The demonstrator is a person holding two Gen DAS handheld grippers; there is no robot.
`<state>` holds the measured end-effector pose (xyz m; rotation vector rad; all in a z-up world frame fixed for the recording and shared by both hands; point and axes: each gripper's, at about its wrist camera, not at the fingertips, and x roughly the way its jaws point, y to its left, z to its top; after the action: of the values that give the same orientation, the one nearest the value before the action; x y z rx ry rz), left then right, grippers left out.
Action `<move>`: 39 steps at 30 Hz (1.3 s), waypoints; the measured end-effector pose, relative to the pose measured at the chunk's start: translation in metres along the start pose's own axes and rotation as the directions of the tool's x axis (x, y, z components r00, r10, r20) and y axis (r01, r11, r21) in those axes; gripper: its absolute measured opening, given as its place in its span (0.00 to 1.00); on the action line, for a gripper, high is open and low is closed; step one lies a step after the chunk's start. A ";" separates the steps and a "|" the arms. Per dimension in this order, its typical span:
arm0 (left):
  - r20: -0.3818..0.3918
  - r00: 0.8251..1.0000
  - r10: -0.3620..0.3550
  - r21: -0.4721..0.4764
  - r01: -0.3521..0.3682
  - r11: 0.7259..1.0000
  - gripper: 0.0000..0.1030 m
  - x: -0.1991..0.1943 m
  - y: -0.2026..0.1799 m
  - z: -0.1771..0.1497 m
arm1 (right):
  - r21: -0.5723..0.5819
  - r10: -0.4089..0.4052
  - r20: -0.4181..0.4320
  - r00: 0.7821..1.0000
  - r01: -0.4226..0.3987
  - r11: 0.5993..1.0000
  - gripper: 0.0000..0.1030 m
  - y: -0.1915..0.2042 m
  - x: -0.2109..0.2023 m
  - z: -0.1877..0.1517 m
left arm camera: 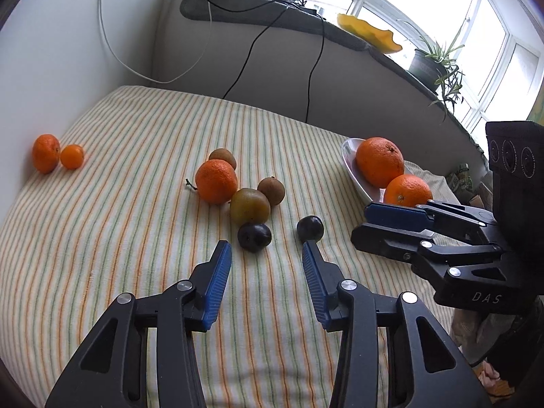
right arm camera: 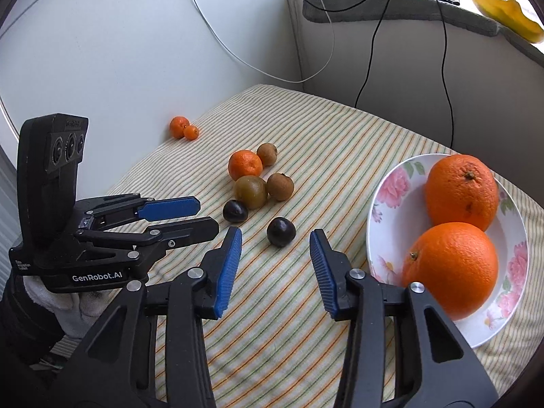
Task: Organize fruits
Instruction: 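Reach the open right gripper toward the dark plum on the cloth, then close the right gripper around the dark plum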
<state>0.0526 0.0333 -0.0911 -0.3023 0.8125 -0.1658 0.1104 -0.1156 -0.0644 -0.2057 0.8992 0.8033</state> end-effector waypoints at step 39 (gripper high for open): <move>-0.068 0.996 0.050 0.088 -0.044 0.995 0.22 0.030 0.006 0.007 | -0.132 -0.108 -0.133 0.985 0.091 0.987 0.24 0.014 0.059 0.008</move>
<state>0.0789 0.0328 -0.1091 -0.1961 0.8785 -0.1679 0.1267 -0.0705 -0.1022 -0.4186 0.9635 0.7592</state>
